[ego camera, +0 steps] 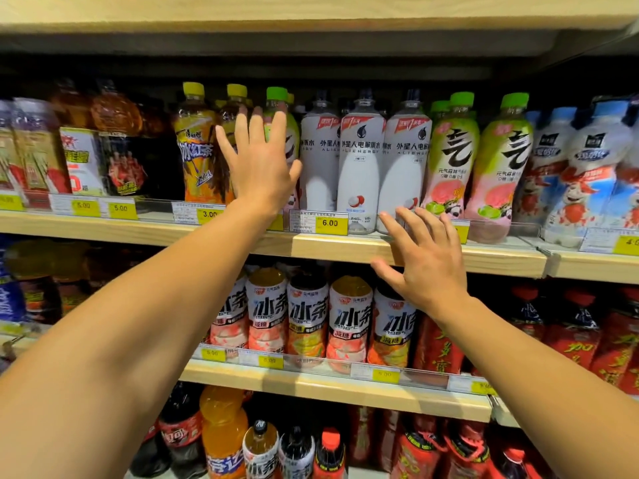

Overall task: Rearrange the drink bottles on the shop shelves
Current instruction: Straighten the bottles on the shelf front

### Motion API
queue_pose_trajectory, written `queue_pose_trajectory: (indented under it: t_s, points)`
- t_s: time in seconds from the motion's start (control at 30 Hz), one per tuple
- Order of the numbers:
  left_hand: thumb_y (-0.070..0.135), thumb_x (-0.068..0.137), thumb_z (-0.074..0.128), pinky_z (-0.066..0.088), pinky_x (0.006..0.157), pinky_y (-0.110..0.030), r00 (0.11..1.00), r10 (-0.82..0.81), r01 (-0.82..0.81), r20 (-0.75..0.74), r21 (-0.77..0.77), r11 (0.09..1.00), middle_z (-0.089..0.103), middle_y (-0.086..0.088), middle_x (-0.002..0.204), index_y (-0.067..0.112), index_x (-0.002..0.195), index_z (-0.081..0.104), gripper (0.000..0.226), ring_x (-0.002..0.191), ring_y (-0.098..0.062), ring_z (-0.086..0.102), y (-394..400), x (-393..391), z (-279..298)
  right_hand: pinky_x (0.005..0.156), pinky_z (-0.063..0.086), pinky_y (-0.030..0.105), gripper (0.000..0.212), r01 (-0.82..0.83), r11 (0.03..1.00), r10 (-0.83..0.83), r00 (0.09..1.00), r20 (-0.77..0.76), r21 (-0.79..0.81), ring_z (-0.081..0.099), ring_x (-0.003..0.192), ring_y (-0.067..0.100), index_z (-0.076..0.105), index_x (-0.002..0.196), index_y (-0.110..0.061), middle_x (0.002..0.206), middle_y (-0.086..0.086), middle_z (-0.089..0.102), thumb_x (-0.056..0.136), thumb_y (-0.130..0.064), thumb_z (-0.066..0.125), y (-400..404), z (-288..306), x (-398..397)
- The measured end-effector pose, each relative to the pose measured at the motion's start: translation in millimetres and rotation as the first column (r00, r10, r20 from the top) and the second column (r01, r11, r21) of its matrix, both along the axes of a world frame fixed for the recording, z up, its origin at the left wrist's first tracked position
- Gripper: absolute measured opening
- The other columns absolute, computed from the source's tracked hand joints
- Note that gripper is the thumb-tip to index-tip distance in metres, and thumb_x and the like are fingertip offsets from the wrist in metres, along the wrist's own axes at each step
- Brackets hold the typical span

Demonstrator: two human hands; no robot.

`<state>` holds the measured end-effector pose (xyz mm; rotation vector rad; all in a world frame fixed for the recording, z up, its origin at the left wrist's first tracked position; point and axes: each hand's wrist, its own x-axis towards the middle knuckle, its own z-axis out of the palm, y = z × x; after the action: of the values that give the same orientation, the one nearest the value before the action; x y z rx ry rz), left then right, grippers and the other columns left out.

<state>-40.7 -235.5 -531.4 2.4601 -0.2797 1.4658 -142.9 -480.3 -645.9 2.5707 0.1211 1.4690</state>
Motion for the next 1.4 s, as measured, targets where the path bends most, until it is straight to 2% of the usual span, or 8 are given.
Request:
queue_pose_trajectory:
  t_s: [0.13, 0.33, 0.47, 0.63, 0.77, 0.9, 1.07, 1.4]
  points:
    - [0.038, 0.087, 0.073, 0.011, 0.120, -0.056, 0.986, -0.136, 0.145, 0.100, -0.088, 0.985, 0.028, -0.011, 0.161, 0.026, 0.156, 0.025, 0.085, 0.150, -0.032, 0.022, 7, -4, -12, 0.119, 0.019, 0.052, 0.074, 0.008, 1.000, -0.008, 1.000, -0.019, 0.004, 0.039, 0.136, 0.031, 0.044, 0.147, -0.026, 0.145, 0.005, 0.049, 0.084, -0.066, 0.042, 1, 1, -1]
    - [0.015, 0.084, 0.078, 0.046, 0.103, -0.044, 0.895, -0.393, 0.430, 0.209, -0.180, 0.884, 0.020, -0.007, 0.165, 0.023, 0.155, 0.032, 0.085, 0.144, -0.029, 0.037, 10, -13, -29, 0.119, 0.019, 0.052, 0.073, -0.003, 1.000, 0.003, 0.999, -0.031, 0.007, 0.039, 0.136, 0.031, 0.044, 0.147, -0.026, 0.145, 0.005, 0.048, 0.084, -0.065, 0.043, 0, 1, -2]
    - [0.011, 0.082, 0.079, 0.044, 0.107, -0.035, 0.854, -0.419, 0.478, 0.309, -0.150, 0.865, 0.032, -0.009, 0.160, 0.017, 0.151, 0.040, 0.080, 0.141, -0.026, 0.041, 13, -16, -18, 0.118, 0.019, 0.051, 0.074, -0.002, 1.000, 0.002, 0.999, -0.050, 0.006, 0.038, 0.136, 0.031, 0.043, 0.148, -0.027, 0.146, 0.004, 0.047, 0.084, -0.065, 0.042, 0, 1, -3]
    - [0.011, 0.079, 0.079, 0.024, 0.111, -0.005, 0.752, -0.453, 0.558, 0.479, -0.097, 0.824, 0.041, -0.019, 0.153, 0.006, 0.146, 0.046, 0.075, 0.138, -0.021, 0.040, 15, -41, 6, 0.119, 0.014, 0.048, 0.074, -0.010, 1.000, 0.012, 0.996, -0.093, 0.023, 0.036, 0.137, 0.031, 0.041, 0.148, -0.027, 0.147, 0.004, 0.046, 0.084, -0.065, 0.042, -1, 4, -4]
    - [0.011, 0.075, 0.078, 0.025, 0.109, -0.004, 0.697, -0.522, 0.648, 0.492, -0.118, 0.753, 0.042, -0.021, 0.152, 0.003, 0.146, 0.046, 0.078, 0.137, -0.013, 0.036, -6, -75, 12, 0.120, 0.019, 0.048, 0.073, -0.037, 0.998, 0.043, 0.990, -0.137, 0.046, 0.030, 0.142, 0.030, 0.040, 0.149, -0.024, 0.152, 0.008, 0.040, 0.086, -0.055, 0.063, -13, 6, -16]
    - [0.017, 0.077, 0.076, 0.029, 0.111, -0.009, 0.676, -0.580, 0.709, 0.456, -0.185, 0.681, 0.040, -0.018, 0.154, 0.007, 0.147, 0.045, 0.077, 0.137, -0.004, 0.030, -43, -101, 11, 0.119, 0.023, 0.049, 0.076, -0.029, 0.997, 0.040, 0.988, -0.150, 0.070, 0.029, 0.142, 0.030, 0.038, 0.150, -0.023, 0.154, 0.008, 0.036, 0.085, -0.051, 0.066, -43, 7, -44]
    - [0.019, 0.077, 0.077, 0.031, 0.113, -0.014, 0.652, -0.626, 0.749, 0.428, -0.233, 0.621, 0.040, -0.016, 0.154, 0.009, 0.148, 0.043, 0.079, 0.144, -0.021, 0.036, -102, -123, 6, 0.118, 0.024, 0.048, 0.077, 0.036, 0.991, -0.017, 0.990, -0.139, 0.132, 0.028, 0.142, 0.031, 0.036, 0.151, -0.023, 0.154, 0.007, 0.036, 0.086, -0.053, 0.063, -99, 14, -68]
    - [0.019, 0.075, 0.077, 0.024, 0.111, -0.008, 0.641, -0.665, 0.764, 0.383, -0.231, 0.603, 0.043, -0.014, 0.153, 0.010, 0.147, 0.047, 0.079, 0.143, -0.018, 0.036, -216, -146, 12, 0.119, 0.021, 0.051, 0.086, 0.067, 0.984, -0.043, 0.988, -0.150, 0.164, 0.023, 0.147, 0.031, 0.034, 0.152, -0.020, 0.156, 0.008, 0.035, 0.082, -0.062, 0.063, -186, 6, -81]
